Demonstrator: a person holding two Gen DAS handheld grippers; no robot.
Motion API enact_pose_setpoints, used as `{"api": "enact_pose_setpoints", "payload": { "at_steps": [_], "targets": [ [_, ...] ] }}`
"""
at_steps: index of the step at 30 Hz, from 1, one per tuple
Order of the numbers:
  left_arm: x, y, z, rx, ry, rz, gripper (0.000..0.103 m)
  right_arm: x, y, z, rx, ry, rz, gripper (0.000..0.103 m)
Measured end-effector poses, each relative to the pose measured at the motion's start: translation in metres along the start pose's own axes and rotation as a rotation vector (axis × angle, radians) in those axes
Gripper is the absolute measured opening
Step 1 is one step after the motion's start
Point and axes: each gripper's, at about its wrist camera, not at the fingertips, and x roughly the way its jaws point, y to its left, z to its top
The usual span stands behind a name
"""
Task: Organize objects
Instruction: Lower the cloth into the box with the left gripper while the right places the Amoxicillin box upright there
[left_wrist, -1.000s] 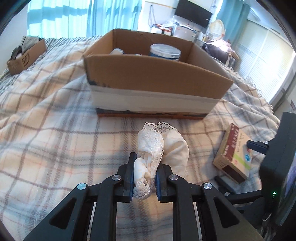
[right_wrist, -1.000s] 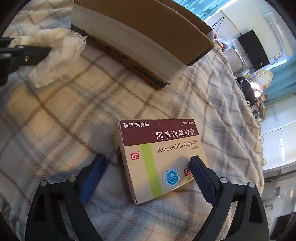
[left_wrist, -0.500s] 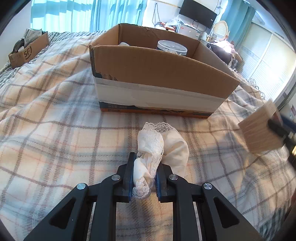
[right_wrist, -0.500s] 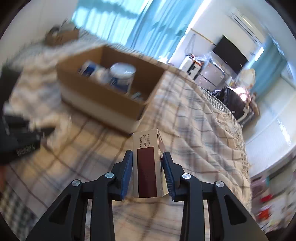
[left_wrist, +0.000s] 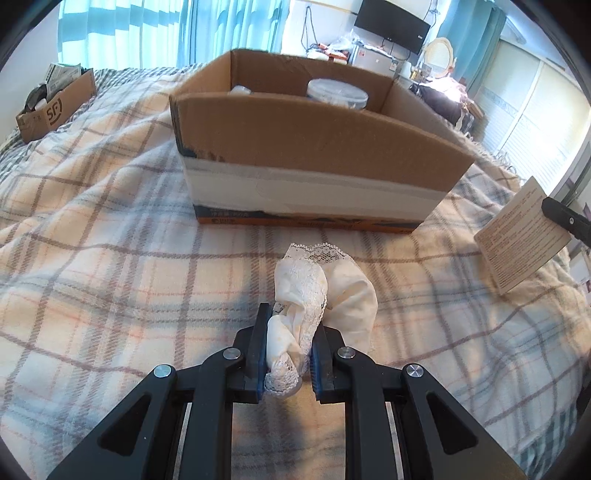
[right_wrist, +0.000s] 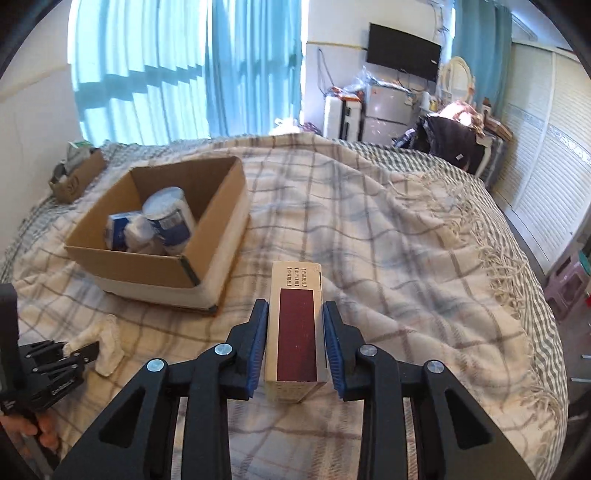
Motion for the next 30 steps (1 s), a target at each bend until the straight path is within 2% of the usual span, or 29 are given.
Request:
{"api": "enact_pose_setpoints", "payload": {
  "at_steps": [10, 14, 18, 21, 24, 30],
  "targets": [
    [-0.065, -0.011, 0.011, -0.041, -0.104, -0.028, 0.017, -0.059, 0.027, 0.008, -0.021, -0.097, 0.146, 0.029],
    [-0.097, -0.014, 0.035, -0.04, -0.178, -0.013, 0.017, -0.085, 0.04, 0.023, -0.047, -0.153, 0.18, 0.029],
    [-0.111, -0.012, 0.073, -0.056, -0.188, 0.031, 0.017, -0.097, 0.05, 0.048, -0.069, -0.2, 0.18, 0.029],
    [-0.113, -0.005, 0.102, -0.069, -0.211, 0.03, 0.017, -0.094, 0.059, 0.072, -0.083, -0.226, 0.185, 0.029],
    [-0.104, 0.0, 0.129, -0.075, -0.229, 0.037, 0.017, -0.079, 0.071, 0.092, -0.101, -0.231, 0.154, 0.029],
    [-0.061, 0.007, 0.17, -0.049, -0.22, 0.031, 0.017, -0.008, 0.081, 0.129, -0.053, -0.172, 0.136, 0.029]
  ]
}}
